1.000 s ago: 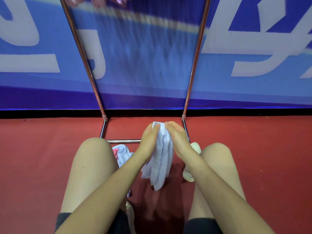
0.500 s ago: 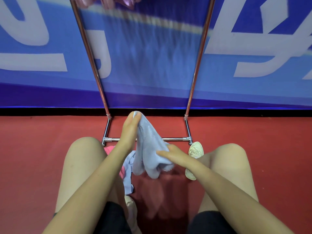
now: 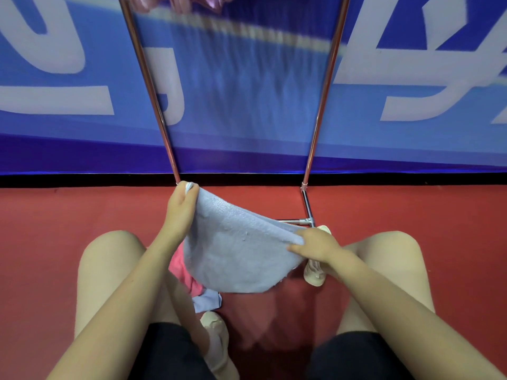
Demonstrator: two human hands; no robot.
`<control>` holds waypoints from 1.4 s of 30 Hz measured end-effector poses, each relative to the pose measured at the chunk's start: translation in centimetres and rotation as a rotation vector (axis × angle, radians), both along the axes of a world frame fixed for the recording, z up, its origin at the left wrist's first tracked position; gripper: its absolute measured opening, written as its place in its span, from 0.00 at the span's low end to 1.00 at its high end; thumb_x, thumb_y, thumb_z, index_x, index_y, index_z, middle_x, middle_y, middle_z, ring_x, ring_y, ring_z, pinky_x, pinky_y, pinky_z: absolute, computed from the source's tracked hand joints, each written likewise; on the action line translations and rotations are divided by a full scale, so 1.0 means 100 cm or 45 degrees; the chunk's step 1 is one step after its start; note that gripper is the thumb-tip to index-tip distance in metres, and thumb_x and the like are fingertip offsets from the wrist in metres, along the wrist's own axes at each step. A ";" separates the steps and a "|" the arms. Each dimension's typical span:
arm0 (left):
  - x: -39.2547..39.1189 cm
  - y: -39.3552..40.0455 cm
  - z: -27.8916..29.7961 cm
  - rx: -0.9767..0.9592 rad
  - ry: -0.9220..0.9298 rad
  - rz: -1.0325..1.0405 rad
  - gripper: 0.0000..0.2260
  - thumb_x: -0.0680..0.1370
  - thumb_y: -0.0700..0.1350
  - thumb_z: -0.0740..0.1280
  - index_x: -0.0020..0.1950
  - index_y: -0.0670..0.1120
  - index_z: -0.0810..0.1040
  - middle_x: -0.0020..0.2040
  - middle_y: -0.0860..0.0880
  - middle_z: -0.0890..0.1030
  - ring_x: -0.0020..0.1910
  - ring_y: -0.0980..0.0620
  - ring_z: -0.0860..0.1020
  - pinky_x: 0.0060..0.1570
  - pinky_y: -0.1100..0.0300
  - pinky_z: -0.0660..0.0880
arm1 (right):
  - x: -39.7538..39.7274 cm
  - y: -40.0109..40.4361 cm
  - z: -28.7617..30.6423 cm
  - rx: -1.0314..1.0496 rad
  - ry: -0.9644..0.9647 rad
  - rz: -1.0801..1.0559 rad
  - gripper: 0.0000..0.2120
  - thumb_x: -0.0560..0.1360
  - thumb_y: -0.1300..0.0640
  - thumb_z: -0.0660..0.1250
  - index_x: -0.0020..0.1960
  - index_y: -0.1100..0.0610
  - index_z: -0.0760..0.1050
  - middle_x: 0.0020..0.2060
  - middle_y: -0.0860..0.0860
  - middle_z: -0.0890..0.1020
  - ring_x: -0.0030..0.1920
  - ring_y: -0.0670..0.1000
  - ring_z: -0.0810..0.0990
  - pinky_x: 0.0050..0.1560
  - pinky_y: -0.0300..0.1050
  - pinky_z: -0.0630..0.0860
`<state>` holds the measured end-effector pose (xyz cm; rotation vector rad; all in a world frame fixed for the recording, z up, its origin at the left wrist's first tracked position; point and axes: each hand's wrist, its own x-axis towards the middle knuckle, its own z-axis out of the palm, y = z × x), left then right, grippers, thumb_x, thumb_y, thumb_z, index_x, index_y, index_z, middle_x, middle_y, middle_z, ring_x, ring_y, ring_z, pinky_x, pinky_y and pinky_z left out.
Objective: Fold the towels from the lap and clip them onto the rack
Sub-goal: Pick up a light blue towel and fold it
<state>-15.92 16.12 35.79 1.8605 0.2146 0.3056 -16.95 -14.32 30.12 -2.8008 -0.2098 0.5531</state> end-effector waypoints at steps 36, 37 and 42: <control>0.004 0.001 -0.026 0.338 0.048 -0.230 0.08 0.80 0.41 0.63 0.41 0.42 0.69 0.36 0.51 0.71 0.34 0.58 0.68 0.36 0.63 0.65 | 0.017 -0.055 0.026 0.181 -0.698 -0.477 0.07 0.68 0.65 0.65 0.46 0.61 0.77 0.40 0.58 0.81 0.42 0.61 0.78 0.42 0.49 0.71; 0.005 0.002 -0.026 0.322 0.031 -0.211 0.07 0.79 0.40 0.64 0.42 0.42 0.71 0.35 0.50 0.72 0.32 0.59 0.68 0.34 0.66 0.66 | 0.017 -0.055 0.026 0.218 -0.696 -0.480 0.06 0.69 0.65 0.66 0.46 0.61 0.77 0.40 0.58 0.81 0.42 0.60 0.78 0.43 0.49 0.71; 0.006 0.011 -0.030 0.208 -0.011 -0.165 0.07 0.79 0.39 0.65 0.42 0.49 0.74 0.36 0.49 0.76 0.34 0.57 0.72 0.32 0.73 0.68 | 0.018 -0.059 0.023 0.280 -0.702 -0.423 0.05 0.70 0.63 0.68 0.45 0.62 0.77 0.39 0.57 0.80 0.42 0.59 0.78 0.43 0.50 0.72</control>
